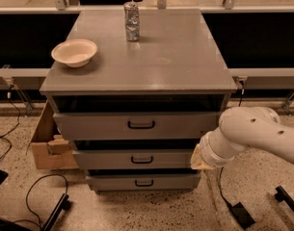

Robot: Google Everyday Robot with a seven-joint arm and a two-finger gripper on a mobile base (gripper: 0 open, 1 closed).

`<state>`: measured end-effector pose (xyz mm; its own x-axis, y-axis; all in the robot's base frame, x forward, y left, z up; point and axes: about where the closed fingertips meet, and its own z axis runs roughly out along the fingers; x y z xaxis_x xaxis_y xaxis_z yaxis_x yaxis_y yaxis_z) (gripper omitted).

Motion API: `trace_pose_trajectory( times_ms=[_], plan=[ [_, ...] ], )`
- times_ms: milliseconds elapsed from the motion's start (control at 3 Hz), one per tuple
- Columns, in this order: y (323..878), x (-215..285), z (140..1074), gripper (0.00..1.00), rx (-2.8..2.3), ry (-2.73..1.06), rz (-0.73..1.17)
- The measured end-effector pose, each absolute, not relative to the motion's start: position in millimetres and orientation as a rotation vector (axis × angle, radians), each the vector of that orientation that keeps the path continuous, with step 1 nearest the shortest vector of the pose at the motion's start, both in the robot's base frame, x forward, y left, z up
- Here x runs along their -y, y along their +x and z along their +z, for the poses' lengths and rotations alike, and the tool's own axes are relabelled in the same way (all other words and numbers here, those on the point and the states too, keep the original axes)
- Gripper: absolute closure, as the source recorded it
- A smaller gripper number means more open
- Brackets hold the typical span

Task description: Close top drawer

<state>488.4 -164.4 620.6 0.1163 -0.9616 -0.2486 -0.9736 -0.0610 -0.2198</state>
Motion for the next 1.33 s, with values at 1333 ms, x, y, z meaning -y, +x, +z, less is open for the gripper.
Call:
trace_pose_trajectory(
  times_ms=[1333],
  plan=[
    [501.2, 321.1, 850.3, 0.84, -2.132, -2.067, -0.083]
  ],
)
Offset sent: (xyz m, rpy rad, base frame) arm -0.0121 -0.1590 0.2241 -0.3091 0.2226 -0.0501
